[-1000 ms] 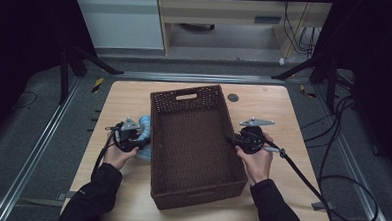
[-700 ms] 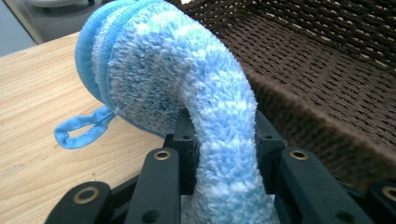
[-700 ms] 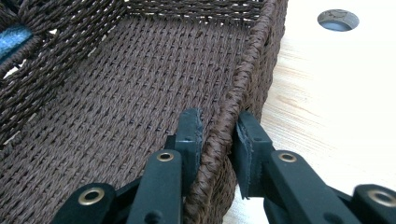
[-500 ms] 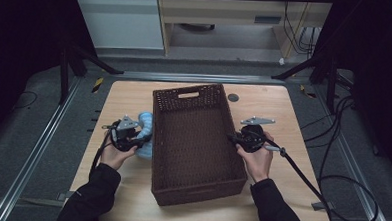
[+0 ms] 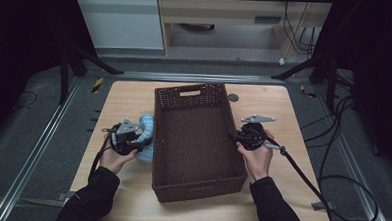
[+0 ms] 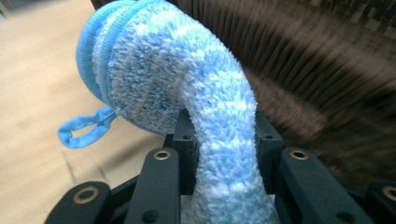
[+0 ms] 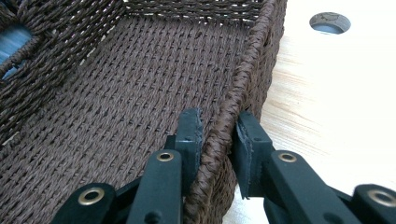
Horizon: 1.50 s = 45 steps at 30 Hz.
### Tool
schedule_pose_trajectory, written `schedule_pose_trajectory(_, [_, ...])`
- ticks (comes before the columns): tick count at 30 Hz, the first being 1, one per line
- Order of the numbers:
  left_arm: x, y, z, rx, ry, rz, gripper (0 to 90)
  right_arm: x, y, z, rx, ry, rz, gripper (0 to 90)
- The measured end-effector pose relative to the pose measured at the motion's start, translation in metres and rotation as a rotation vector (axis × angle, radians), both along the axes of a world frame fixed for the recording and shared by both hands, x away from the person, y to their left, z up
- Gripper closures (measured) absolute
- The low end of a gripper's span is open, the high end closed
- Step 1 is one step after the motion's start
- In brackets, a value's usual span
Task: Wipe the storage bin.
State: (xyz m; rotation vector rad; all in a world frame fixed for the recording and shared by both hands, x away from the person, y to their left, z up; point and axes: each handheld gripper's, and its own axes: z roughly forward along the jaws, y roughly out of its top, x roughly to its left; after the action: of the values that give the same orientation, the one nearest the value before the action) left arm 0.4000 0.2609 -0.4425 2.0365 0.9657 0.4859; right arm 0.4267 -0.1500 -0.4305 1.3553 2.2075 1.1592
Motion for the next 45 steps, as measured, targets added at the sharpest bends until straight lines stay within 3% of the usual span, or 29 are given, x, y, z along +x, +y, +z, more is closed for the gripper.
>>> schedule_pose_trajectory(5, [-0.007,0.002,0.02,-0.022,-0.064,0.003,68.9,0.002,0.0,0.0,-0.003,-0.002,-0.008,73.6])
schedule_pose_trajectory(7, [-0.009,0.0,0.019,-0.011,-0.061,-0.002,68.9,0.002,0.001,0.0,-0.004,-0.002,-0.007,72.9])
schedule_pose_trajectory(11, [-0.01,-0.005,0.004,0.018,-0.029,-0.013,68.9,0.001,0.0,0.0,-0.011,-0.006,-0.007,68.9])
schedule_pose_trajectory(14, [-0.012,-0.007,-0.009,0.029,0.005,-0.005,68.9,-0.001,0.0,0.002,-0.029,-0.037,-0.001,64.0])
schedule_pose_trajectory(16, [-0.015,-0.008,-0.018,0.03,0.041,-0.014,68.9,-0.004,-0.001,0.004,-0.025,-0.042,0.004,62.9])
schedule_pose_trajectory(18, [-0.019,-0.011,-0.031,0.058,0.075,-0.029,68.9,-0.008,-0.002,0.008,-0.009,-0.058,0.004,59.5])
schedule_pose_trajectory(20, [-0.023,-0.012,-0.038,0.07,0.082,-0.037,68.9,-0.012,-0.004,0.012,-0.005,-0.057,0.007,58.1])
schedule_pose_trajectory(25, [-0.029,-0.009,-0.032,0.054,0.079,-0.035,68.9,-0.021,-0.005,0.006,-0.053,-0.029,0.013,57.3])
schedule_pose_trajectory(28, [-0.029,-0.008,-0.027,0.04,0.069,-0.034,68.9,-0.022,-0.006,0.002,-0.047,-0.012,0.01,57.5])
schedule_pose_trajectory(36, [-0.036,0.0,0.013,-0.038,-0.045,-0.012,68.7,-0.023,-0.004,0.001,-0.012,0.003,0.01,70.9])
schedule_pose_trajectory(39, [-0.04,0.001,0.021,-0.039,-0.064,-0.016,68.7,-0.022,-0.004,0.001,-0.006,0.0,-0.009,73.6])
schedule_pose_trajectory(41, [-0.042,-0.001,0.02,-0.03,-0.068,-0.023,68.7,-0.019,-0.005,0.0,-0.001,-0.006,-0.014,74.5])
schedule_pose_trajectory(45, [-0.039,-0.005,0.006,0.005,-0.028,-0.039,68.7,-0.014,-0.003,0.001,-0.014,-0.014,-0.031,74.8])
